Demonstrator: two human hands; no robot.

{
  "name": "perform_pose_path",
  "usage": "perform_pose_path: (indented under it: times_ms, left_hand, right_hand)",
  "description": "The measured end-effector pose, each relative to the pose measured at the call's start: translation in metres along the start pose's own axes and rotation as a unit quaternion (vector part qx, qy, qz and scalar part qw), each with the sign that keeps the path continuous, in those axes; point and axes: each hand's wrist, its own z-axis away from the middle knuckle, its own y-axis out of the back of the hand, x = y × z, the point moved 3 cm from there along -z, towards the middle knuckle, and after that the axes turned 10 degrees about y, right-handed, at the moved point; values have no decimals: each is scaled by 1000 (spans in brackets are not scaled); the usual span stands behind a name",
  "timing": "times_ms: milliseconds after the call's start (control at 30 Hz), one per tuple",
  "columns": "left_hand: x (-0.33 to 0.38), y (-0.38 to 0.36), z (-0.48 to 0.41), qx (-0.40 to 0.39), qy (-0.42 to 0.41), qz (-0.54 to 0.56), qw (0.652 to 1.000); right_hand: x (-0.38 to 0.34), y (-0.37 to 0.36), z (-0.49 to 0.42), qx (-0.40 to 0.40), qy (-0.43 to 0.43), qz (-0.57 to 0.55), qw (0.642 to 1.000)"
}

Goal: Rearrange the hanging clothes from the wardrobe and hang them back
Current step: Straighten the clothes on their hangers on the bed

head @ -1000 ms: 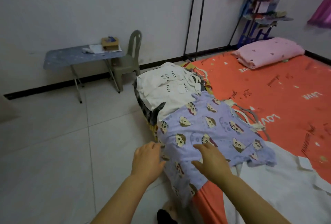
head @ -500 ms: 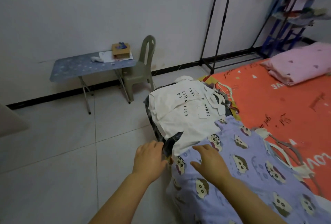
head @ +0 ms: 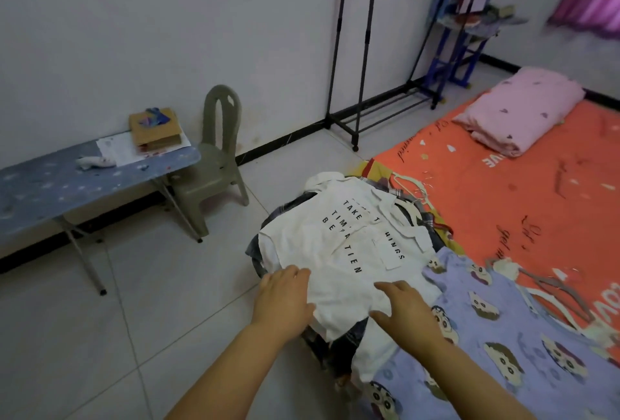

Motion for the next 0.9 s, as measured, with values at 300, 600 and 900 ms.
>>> perform_pose_path:
  times_ms: [300, 600, 900]
  left_hand:
    - [7, 12, -128, -42, -85, -31, 995]
    - [64, -11, -278, -103, -153, -86, 979]
    - [128, -74, -386, -164, -194, -104, 962]
  right_hand:
    - [31, 15, -74, 23, -103, -25, 994]
    - [105, 16, -191, 33, -169, -106, 979]
    - [208, 5, -279, 34, -251, -190, 949]
